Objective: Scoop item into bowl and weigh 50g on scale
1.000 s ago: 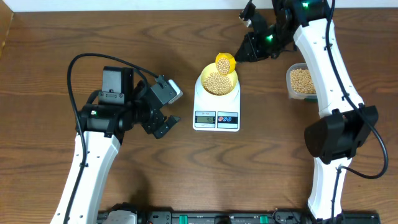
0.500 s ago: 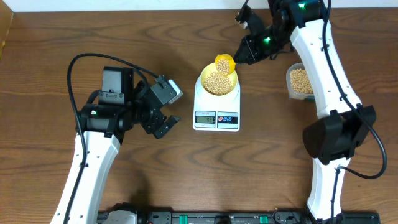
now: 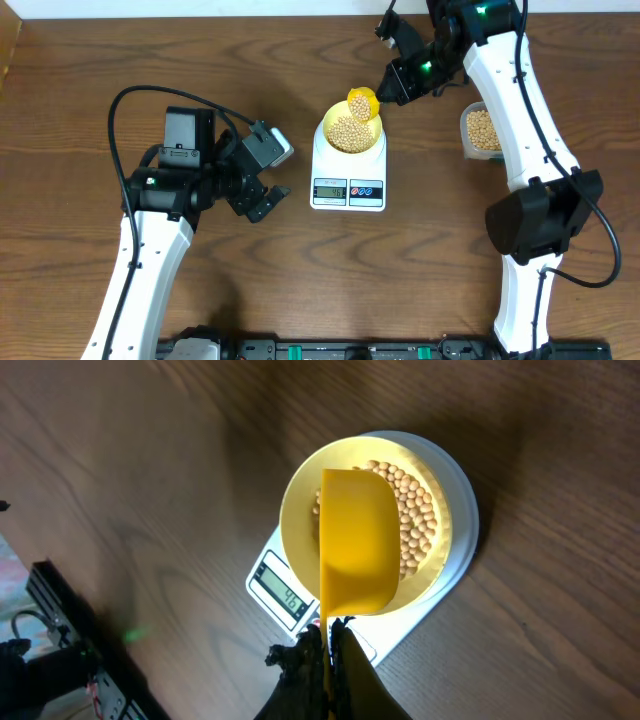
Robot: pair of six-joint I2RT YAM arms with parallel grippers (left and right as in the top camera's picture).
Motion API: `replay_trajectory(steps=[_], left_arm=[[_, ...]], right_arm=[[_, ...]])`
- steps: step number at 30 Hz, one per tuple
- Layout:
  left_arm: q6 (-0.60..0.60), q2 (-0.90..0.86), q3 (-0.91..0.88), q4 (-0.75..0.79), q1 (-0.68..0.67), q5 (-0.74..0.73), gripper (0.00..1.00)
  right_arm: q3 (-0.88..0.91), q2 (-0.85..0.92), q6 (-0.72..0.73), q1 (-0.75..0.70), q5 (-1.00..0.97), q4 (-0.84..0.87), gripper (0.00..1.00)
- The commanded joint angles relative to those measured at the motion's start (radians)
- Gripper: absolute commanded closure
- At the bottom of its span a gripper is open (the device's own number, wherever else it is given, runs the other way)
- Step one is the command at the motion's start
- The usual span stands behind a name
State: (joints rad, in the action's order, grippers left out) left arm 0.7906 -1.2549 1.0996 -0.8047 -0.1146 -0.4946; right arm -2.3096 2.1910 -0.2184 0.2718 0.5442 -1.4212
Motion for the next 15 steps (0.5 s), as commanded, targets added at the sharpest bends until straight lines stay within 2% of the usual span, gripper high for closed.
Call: replay_trajectory(steps=[1, 15], left_arm=[[0.013, 0.001, -0.002, -0.003, 0.003, -0.002, 0.05], [0.013, 0.001, -0.002, -0.003, 0.003, -0.002, 0.05]], right_arm=[[-0.026, -0.009, -0.022, 0.003, 0.006, 0.0, 0.99], [-0.026, -0.009, -0.036, 0.006, 0.006, 0.0, 0.99]])
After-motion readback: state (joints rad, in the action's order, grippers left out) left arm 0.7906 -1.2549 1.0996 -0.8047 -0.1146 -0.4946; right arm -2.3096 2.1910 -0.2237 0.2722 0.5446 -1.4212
